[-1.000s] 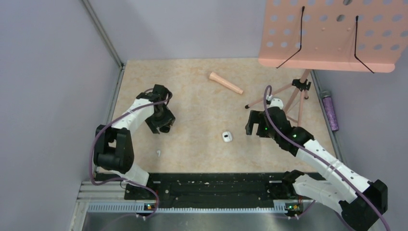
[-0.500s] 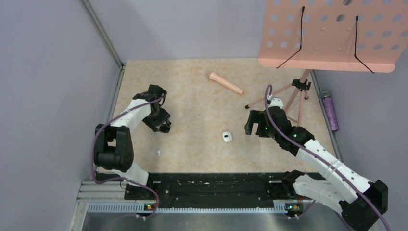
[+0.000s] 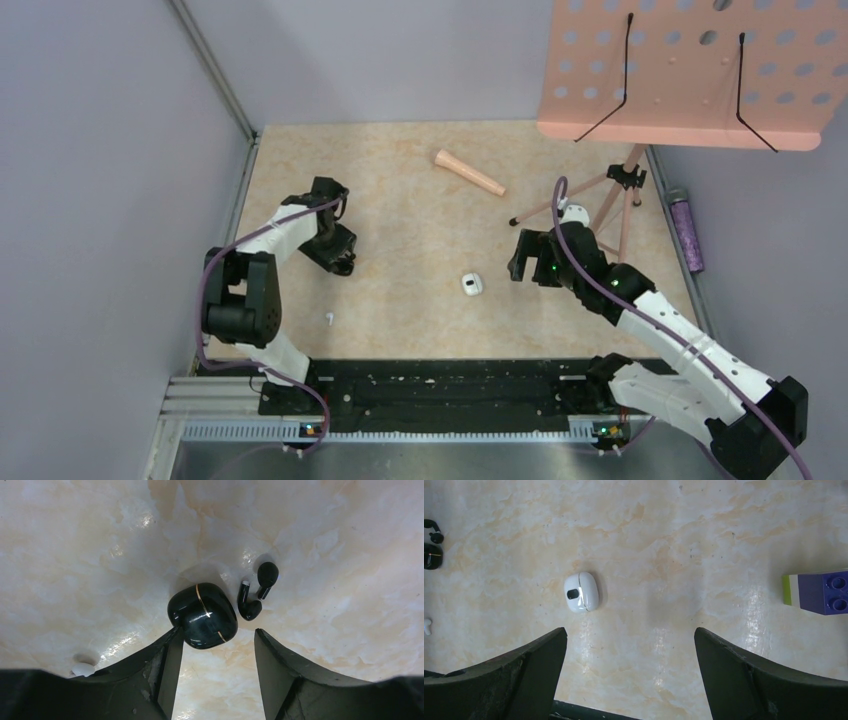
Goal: Insert the wireless bluetooth earbuds into the charging case
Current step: Rotate the charging case at the center of the board.
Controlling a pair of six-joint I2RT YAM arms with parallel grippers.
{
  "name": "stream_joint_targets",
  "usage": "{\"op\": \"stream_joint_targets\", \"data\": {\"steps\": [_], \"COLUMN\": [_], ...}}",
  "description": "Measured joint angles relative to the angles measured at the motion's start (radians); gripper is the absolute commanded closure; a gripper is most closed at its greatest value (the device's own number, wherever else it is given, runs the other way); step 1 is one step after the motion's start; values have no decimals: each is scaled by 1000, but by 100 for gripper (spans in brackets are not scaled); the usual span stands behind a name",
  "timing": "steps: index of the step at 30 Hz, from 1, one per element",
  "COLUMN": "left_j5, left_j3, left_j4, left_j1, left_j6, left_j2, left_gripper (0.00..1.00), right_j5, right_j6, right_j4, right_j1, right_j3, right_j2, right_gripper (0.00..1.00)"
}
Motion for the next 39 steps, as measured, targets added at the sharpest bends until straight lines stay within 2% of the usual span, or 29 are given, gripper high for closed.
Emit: {"op": "stream_joint_targets", "data": {"steps": [22, 31, 33, 35, 39], "left_j5": [-4, -18, -21, -23, -25], "left_j3": [-60, -62, -62, -62, -61], "left_j4": [9, 29, 33, 34, 34], "left_j1": [23, 31, 31, 31, 32], "left_j6": [-20, -19, -18, -16, -12], "left_j2": [8, 45, 48, 48, 48], "left_gripper": [44, 38, 41, 48, 52], "right_j5": [-11, -15, -16, -19, -25], "right_j6": [25, 34, 35, 36, 41], "right_j4": [-3, -3, -3, -3, -4], "right_j1": [0, 0, 0, 0, 0], "right_j3": [0, 0, 0, 0, 0], "right_j2": [-1, -1, -1, -2, -18], "right_gripper": [3, 3, 3, 4, 4]}}
